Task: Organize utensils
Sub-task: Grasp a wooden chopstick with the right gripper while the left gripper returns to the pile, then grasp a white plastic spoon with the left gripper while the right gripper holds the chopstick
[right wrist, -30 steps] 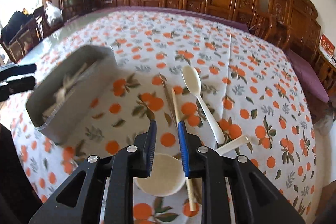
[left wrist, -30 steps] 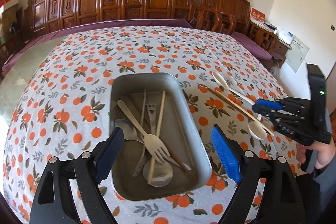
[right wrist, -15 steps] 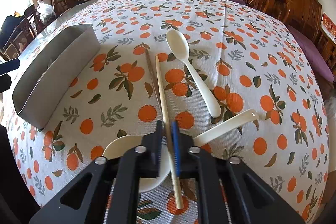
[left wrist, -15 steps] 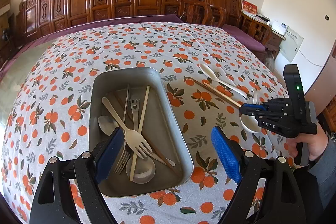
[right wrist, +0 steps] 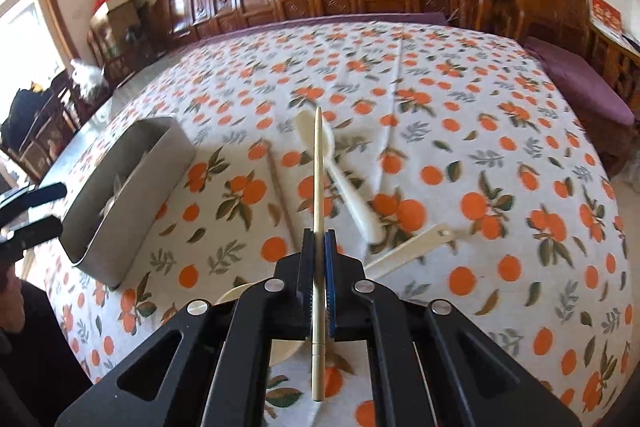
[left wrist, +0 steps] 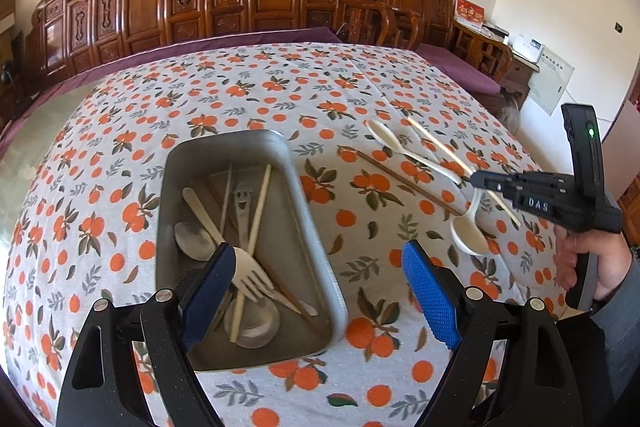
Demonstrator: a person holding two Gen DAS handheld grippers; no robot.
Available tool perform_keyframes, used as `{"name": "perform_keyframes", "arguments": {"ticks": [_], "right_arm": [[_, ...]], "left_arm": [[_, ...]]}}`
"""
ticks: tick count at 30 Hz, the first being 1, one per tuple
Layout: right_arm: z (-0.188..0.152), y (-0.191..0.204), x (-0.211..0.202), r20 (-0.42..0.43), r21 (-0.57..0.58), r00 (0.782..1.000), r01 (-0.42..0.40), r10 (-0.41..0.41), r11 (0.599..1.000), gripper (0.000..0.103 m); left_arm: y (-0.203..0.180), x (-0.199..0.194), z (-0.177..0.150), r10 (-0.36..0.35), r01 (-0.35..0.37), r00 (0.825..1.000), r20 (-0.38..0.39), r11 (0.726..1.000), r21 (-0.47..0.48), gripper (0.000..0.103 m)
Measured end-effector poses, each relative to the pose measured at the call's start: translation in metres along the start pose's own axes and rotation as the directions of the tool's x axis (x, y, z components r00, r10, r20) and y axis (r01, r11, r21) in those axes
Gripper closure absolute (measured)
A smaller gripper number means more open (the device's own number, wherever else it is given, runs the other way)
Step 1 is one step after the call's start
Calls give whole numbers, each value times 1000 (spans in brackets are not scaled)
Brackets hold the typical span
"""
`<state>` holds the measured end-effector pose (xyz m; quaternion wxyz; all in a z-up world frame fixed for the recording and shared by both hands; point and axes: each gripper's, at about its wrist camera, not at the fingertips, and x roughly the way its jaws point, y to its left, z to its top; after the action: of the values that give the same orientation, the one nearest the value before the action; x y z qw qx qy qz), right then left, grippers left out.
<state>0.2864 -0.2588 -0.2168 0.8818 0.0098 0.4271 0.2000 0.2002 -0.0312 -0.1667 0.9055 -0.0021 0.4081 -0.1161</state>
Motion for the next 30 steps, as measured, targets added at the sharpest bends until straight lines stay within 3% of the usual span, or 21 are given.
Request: {"name": "perform_keyframes", "arguments": {"ticks": [16, 30], "right_arm": [[-8, -76, -11, 26, 139, 994, 102, -107, 985, 97], [-14, -115, -4, 7, 236, 994, 107, -112, 966, 97]], "left_arm": [[-83, 34, 10, -34, 44, 997, -67, 988, 148, 22], [-147, 107, 40, -93, 123, 985, -143, 967, 223, 36]]}}
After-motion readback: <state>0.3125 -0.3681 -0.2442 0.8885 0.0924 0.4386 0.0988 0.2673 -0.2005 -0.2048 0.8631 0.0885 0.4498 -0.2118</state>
